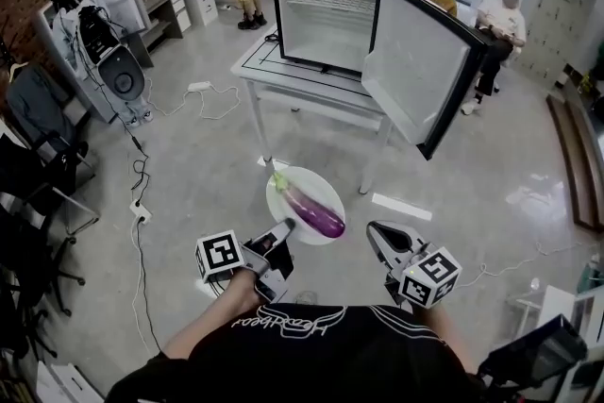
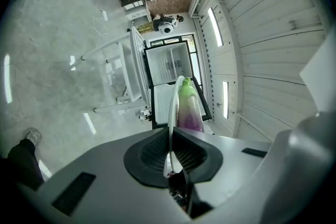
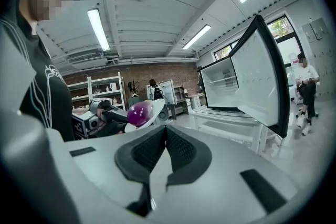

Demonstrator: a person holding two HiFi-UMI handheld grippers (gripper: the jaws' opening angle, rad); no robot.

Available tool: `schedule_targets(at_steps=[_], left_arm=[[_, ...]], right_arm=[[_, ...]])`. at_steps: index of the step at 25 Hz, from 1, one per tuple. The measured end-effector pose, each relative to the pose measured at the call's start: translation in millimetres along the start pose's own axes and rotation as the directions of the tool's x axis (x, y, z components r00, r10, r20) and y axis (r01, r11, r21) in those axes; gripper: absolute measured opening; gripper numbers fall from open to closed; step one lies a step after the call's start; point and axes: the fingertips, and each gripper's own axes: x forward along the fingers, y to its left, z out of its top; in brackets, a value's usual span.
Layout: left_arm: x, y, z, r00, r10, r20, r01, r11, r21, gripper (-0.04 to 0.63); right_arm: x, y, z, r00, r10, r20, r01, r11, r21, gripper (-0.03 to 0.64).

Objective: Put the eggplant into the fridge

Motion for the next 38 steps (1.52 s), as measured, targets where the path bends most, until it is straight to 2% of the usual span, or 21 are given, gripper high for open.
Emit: schedule_targets(at_steps=[7,15,26,30,38], left_arm=[[19.2,8.6,75.8,1.000,-0.014,0.000,0.014,1.000,0.001,0.023],[17.5,20.9,138.0,0.999,-0.033,0.023,0.033,0.999,0.000,0.023],[-13.3,35.8,163.0,0.997,-0.025,0.070,0.027,0.999,-0.019,0.023],[-5.0,29.4,174.5,0.995,-0.034,0.093,0.036,0.999,-0.023,0.023],[-0.5,37.0,180.5,0.994,-0.024,0.107,0.026,0.999,-0.018,0.023]], right_arm=[[72.3,-19.1,18.9,1.000,-0.007,0.004,0.007,1.000,-0.010,0.006],[136.3,-26.9,28.6,1.000,-0.017,-0.002,0.017,1.000,-0.014,0.006],[171.4,-8.2,32.4,1.000,0.011,-0.008,-0.011,1.000,-0.020,0.006],[183.5,-16.8,43.9,0.999,0.032,-0.007,-0.032,0.999,-0.025,0.006],[192.4,-22.2,37.6,0.999,0.048,-0.005,-0.048,0.999,-0.021,0.006]])
